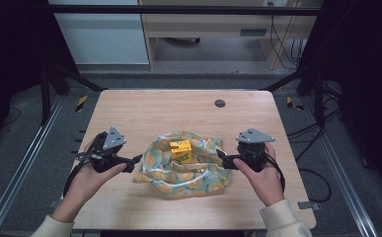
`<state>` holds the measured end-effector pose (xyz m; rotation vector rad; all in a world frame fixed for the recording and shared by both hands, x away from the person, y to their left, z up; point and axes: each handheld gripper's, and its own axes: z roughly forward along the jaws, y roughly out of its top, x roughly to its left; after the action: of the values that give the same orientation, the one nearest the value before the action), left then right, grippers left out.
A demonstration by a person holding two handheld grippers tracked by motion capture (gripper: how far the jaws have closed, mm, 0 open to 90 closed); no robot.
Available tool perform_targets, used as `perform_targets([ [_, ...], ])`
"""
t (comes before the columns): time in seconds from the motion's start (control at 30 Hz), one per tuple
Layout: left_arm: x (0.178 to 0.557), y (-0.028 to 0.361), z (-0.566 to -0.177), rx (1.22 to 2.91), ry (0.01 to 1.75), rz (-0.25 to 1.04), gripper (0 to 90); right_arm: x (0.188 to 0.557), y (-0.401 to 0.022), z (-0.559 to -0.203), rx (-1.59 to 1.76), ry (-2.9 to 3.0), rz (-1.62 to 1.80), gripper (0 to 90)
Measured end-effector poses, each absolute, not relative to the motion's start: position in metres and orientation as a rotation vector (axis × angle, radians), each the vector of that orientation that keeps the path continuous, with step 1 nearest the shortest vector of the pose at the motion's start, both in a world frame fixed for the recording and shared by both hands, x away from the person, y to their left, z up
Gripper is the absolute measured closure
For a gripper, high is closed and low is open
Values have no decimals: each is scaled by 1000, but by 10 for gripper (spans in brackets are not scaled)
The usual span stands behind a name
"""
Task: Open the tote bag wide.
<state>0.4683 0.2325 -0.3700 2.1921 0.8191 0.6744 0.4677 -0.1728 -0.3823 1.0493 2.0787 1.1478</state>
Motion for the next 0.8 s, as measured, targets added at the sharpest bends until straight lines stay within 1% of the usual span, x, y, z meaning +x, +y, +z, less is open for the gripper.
perform_targets([
  [0.23,466,248,-369,2134,852,666,74,466,-188,-375,1095,1998,1169,54],
  [0.4,466,267,-373,2113,906,662,72,461,-216,-374,1176,1922,1140,54],
  [0.5,466,275,-375,2109,923,654,71,459,-224,-374,1199,1906,1129,54],
  [0.6,467,284,-379,2088,949,645,69,455,-242,-379,1248,1863,1098,59],
  [0.7,467,293,-384,2083,973,643,69,453,-248,-382,1264,1856,1087,60],
  [0.8,468,302,-391,2089,999,646,67,449,-258,-393,1301,1858,1064,60],
])
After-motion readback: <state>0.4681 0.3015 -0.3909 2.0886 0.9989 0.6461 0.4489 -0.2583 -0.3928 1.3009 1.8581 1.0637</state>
